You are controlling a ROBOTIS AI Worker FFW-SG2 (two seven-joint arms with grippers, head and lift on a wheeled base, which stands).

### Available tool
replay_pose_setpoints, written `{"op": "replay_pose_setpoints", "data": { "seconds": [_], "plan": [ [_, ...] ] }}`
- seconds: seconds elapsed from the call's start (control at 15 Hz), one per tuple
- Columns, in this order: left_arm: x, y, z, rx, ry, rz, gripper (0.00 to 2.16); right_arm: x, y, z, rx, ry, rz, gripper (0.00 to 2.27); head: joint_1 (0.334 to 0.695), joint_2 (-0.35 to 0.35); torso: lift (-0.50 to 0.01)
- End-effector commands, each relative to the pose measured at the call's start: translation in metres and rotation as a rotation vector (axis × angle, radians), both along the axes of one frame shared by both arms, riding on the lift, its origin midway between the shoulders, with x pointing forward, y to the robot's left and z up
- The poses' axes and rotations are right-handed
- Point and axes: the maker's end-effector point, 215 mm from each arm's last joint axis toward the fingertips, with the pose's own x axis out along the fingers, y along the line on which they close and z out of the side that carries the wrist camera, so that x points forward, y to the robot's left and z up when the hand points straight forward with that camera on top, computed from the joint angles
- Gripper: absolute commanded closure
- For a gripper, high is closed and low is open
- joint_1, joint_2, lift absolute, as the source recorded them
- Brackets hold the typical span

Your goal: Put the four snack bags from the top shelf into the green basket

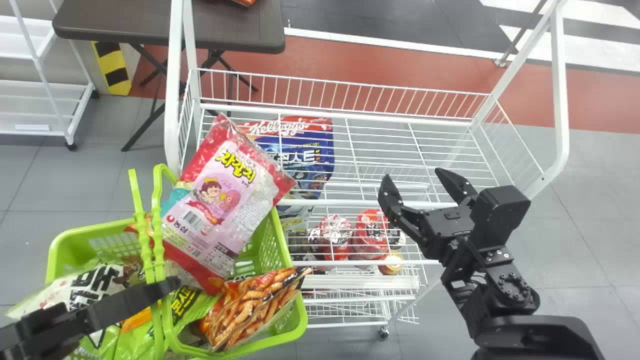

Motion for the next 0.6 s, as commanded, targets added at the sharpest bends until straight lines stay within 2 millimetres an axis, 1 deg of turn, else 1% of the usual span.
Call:
{"op": "replay_pose_setpoints", "data": {
  "seconds": [0.0, 0.33, 0.53],
  "plan": [
    [0.0004, -0.0015, 0.0032, -0.009, -0.009, -0.009, 2.15, 0.0004, 0.008, -0.0009, -0.001, 0.001, 0.012, 0.1, 0.695, -0.198, -0.004],
    [0.0028, -0.0012, 0.0053, -0.007, -0.015, -0.011, 2.15, 0.0026, 0.0108, -0.0034, -0.001, 0.005, 0.015, 0.1, 0.695, -0.181, -0.004],
    [0.003, -0.0006, 0.0053, -0.006, -0.015, -0.009, 2.15, 0.0035, 0.0163, -0.0046, 0.003, 0.005, 0.025, 0.1, 0.695, -0.177, -0.004]
  ]
}}
